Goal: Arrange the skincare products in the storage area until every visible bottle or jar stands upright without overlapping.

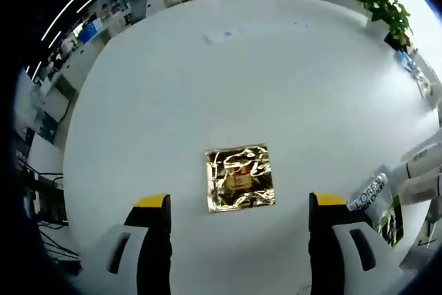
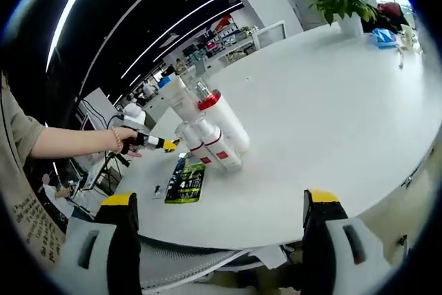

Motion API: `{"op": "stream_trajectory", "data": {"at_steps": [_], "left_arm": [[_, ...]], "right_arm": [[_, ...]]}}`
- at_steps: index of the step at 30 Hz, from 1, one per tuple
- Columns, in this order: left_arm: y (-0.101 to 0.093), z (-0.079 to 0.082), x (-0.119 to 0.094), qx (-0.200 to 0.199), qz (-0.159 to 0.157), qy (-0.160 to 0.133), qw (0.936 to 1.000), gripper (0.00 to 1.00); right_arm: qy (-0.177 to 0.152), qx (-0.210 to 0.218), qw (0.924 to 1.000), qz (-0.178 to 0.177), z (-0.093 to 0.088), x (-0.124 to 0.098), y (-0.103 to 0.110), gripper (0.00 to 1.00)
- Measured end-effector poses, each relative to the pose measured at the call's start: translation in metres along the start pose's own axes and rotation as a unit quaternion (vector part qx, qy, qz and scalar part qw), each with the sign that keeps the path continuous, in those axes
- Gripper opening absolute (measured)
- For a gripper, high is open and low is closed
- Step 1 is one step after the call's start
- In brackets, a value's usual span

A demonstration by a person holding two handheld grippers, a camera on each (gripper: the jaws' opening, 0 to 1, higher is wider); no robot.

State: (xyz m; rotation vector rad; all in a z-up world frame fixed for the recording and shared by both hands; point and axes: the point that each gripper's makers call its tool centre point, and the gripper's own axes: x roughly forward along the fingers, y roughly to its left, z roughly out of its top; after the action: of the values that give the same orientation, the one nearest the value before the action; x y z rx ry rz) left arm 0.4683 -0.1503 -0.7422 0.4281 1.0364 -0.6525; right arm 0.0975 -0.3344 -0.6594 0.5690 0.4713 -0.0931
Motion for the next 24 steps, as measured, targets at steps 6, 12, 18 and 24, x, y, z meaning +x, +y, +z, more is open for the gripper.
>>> {"op": "stream_trajectory", "data": {"at_steps": [6,12,18,24], "left_arm": [[0.0023,0.0034,0.0041,-0.008,-0.002,0.0,1.0,0.66],[0.0017,0.0036,0.0079,-0.02,-0.005,0.004,0.9998,0.55],[0.0029,0.0053,0.0068,-0.021,-0.008,0.001,0.9998,0.39],[0.003,0.0001,0.0007,-0.04,-0.005,0.007,0.9991,0.36]], "right_arm": [[0.006,0.001,1.0,-0.002,-0.0041,0.0014,-0.0016,1.0],[0.007,0.001,1.0,-0.003,-0.003,0.0029,-0.0032,1.0],[0.01,-0.001,1.0,-0.001,-0.0024,0.0042,-0.0022,1.0],[0.009,-0.004,0.9999,0.004,0.0005,0.0071,0.0002,1.0]]}}
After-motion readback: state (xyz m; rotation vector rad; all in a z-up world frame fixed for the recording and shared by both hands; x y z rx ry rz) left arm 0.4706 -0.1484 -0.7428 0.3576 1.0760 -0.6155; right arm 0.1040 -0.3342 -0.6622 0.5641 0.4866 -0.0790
